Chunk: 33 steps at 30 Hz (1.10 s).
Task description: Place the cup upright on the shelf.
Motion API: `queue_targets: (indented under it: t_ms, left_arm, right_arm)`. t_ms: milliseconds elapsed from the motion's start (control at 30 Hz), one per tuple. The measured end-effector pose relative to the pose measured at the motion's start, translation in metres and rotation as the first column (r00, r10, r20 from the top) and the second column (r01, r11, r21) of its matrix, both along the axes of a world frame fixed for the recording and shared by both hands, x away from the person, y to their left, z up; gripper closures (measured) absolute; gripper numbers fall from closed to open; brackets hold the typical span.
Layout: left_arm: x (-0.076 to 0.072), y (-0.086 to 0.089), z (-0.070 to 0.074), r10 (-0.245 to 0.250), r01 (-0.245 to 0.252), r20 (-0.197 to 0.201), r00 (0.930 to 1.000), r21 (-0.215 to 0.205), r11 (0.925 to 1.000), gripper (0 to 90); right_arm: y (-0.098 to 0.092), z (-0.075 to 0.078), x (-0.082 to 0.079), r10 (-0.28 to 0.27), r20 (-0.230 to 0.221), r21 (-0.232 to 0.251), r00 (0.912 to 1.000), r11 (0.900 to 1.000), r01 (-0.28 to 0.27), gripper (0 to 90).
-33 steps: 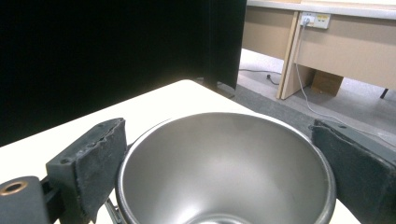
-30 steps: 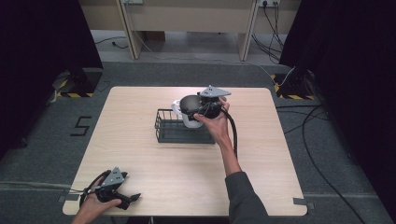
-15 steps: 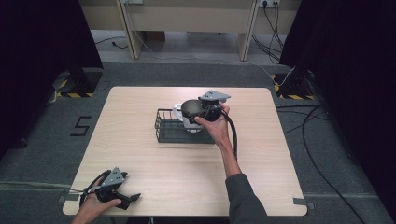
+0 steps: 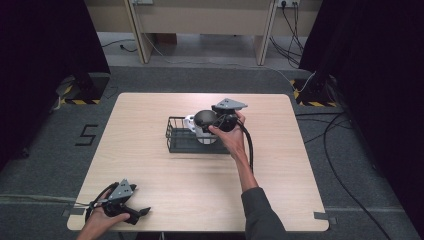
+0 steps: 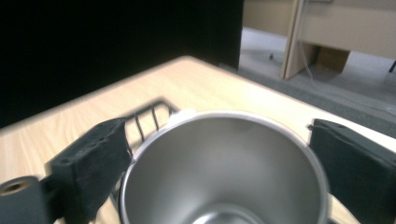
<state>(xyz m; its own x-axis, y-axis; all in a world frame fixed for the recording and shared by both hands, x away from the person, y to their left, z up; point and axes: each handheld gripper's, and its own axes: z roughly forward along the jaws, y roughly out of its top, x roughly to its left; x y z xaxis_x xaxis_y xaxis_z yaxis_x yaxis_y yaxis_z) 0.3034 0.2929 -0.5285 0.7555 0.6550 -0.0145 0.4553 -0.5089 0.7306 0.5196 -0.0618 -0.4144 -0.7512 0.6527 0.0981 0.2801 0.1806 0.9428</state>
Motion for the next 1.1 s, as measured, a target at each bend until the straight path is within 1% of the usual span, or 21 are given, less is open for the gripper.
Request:
queue_targets:
  t_ms: [67, 100, 200, 367, 567, 700, 900, 1100]
  left_arm:
    - [0.0, 0.0, 0.0, 0.001, -0.001, 0.0, 1.0, -0.002, 1.0, 0.0]
    - [0.0, 0.0, 0.0, 0.001, -0.001, 0.0, 1.0, -0.002, 1.0, 0.0]
    - [0.0, 0.0, 0.0, 0.001, -0.001, 0.001, 1.0, -0.001, 1.0, 0.0]
    - [0.0, 0.0, 0.0, 0.001, -0.001, 0.0, 1.0, -0.002, 1.0, 0.0]
    - [0.0, 0.0, 0.0, 0.001, -0.001, 0.0, 1.0, -0.002, 1.0, 0.0]
    - [0.0, 0.0, 0.0, 0.001, -0.001, 0.0, 1.0, -0.002, 1.0, 0.0]
    - [0.0, 0.0, 0.0, 0.001, -0.001, 0.0, 1.0, -0.002, 1.0, 0.0]
    - [0.0, 0.0, 0.0, 0.001, -0.001, 0.0, 1.0, -0.002, 1.0, 0.0]
  right_arm:
    - [-0.003, 0.004, -0.001, 0.016, 0.007, 0.024, 0.9998, 1.0, -0.016, 14.9]
    - [-0.004, 0.005, -0.001, 0.016, 0.007, 0.027, 0.9998, 1.0, -0.017, 14.8]
    - [-0.005, 0.009, -0.004, 0.02, 0.004, 0.022, 0.9998, 1.0, -0.02, 14.8]
    - [-0.007, 0.013, -0.008, 0.019, 0.018, 0.022, 0.9997, 1.0, -0.019, 14.8]
    - [-0.012, 0.017, -0.013, 0.017, 0.032, 0.036, 0.9994, 0.999, -0.018, 14.9]
    - [-0.015, 0.018, -0.02, 0.021, 0.039, 0.023, 0.999, 0.999, -0.022, 15.0]
    - [-0.019, 0.022, -0.028, 0.022, 0.053, 0.039, 0.9983, 0.999, -0.024, 15.0]
    - [-0.022, 0.024, -0.037, 0.022, 0.058, 0.055, 0.9981, 0.998, -0.025, 15.2]
